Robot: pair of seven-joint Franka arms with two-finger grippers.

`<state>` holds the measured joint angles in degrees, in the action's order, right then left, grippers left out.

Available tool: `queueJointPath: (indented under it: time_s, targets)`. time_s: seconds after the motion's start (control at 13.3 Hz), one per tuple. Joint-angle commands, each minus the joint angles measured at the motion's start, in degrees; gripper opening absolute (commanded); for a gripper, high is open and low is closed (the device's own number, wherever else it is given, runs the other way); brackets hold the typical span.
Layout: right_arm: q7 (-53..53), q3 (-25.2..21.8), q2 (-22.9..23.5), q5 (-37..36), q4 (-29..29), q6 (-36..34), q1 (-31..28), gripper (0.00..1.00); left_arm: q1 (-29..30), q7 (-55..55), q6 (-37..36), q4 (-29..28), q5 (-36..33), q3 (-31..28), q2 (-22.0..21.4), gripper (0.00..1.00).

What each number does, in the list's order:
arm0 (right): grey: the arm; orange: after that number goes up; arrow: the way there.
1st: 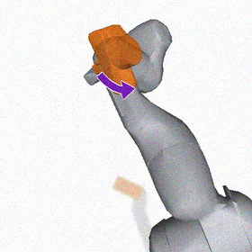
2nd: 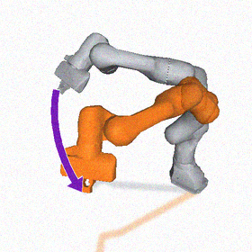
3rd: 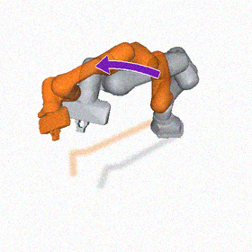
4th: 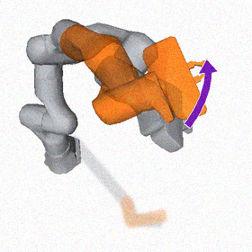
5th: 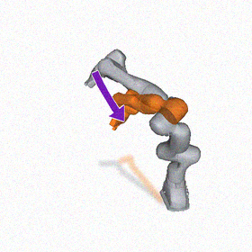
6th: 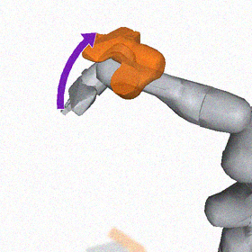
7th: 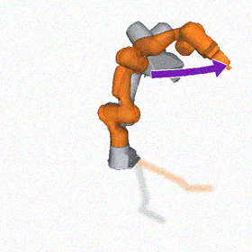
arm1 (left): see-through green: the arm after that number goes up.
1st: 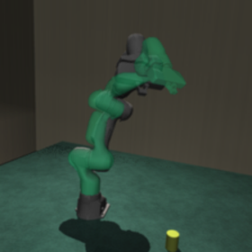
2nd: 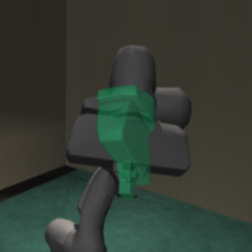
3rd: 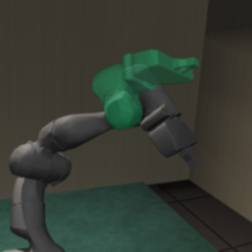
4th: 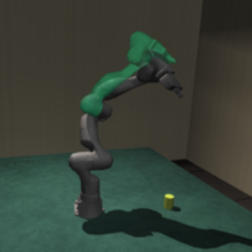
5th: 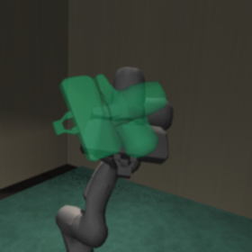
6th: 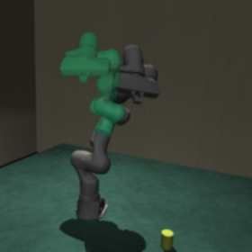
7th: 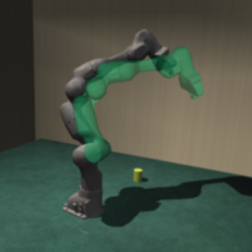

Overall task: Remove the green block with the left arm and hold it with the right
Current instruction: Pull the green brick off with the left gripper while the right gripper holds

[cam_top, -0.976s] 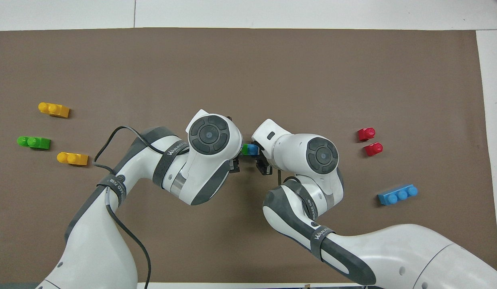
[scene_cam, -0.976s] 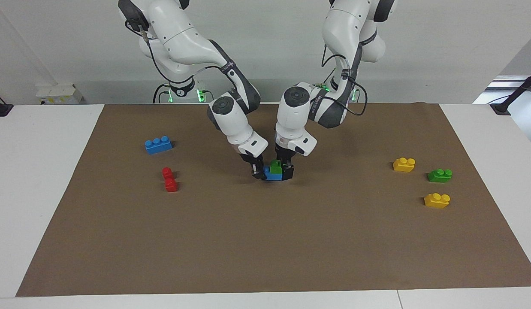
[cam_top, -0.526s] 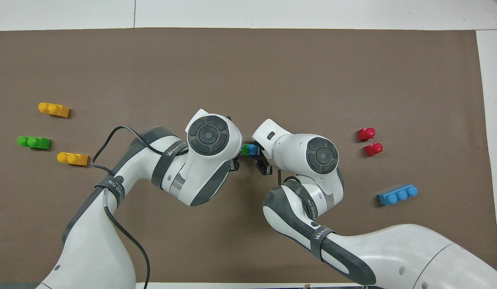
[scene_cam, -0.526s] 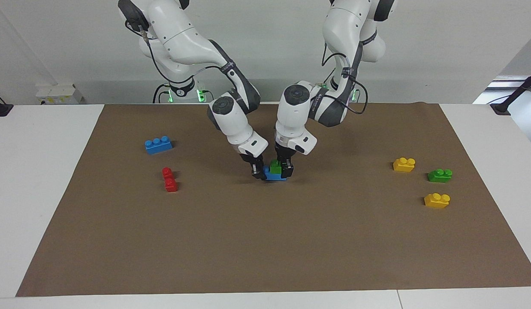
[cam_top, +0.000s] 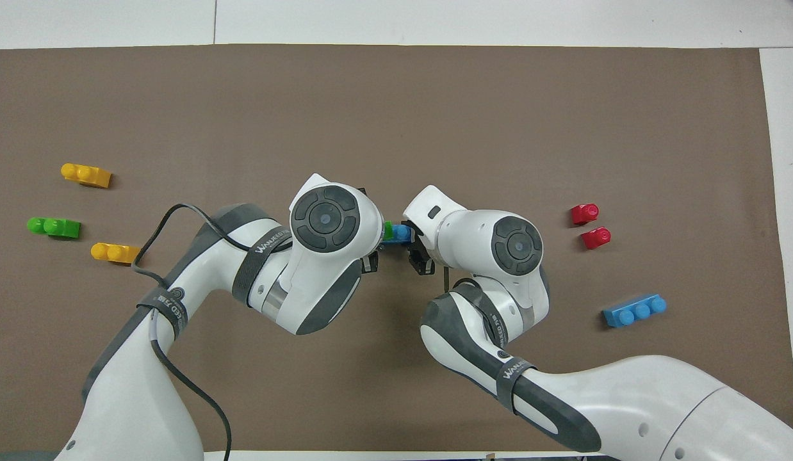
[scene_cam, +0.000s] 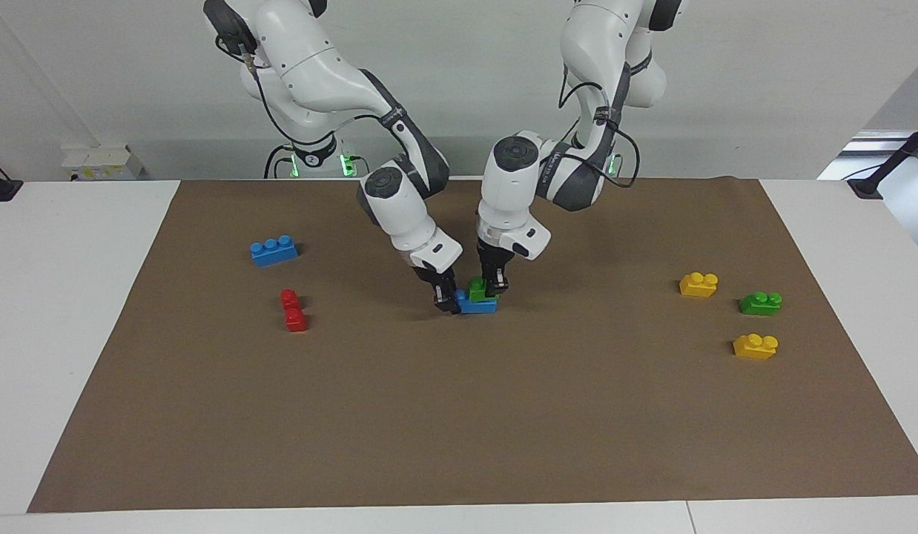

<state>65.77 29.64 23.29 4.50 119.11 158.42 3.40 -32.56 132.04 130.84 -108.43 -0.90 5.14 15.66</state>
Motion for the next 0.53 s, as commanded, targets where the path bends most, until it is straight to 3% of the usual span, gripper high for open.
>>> queueJointPath:
  time_s: [0.0,0.45]
  targets:
    - [-0.47,0.59,0.79,-0.81,-0.02,0.04,-0.41,0.39,0.83,0.59,-1.11,-1.44,-0.95,-0.57,-3.17,0.0]
    - [-0.47,0.59,0.79,-0.81,-0.02,0.04,-0.41,0.39,3.72,-4.93,-8.31,-1.44,-0.77,-0.49,-7.21,0.0]
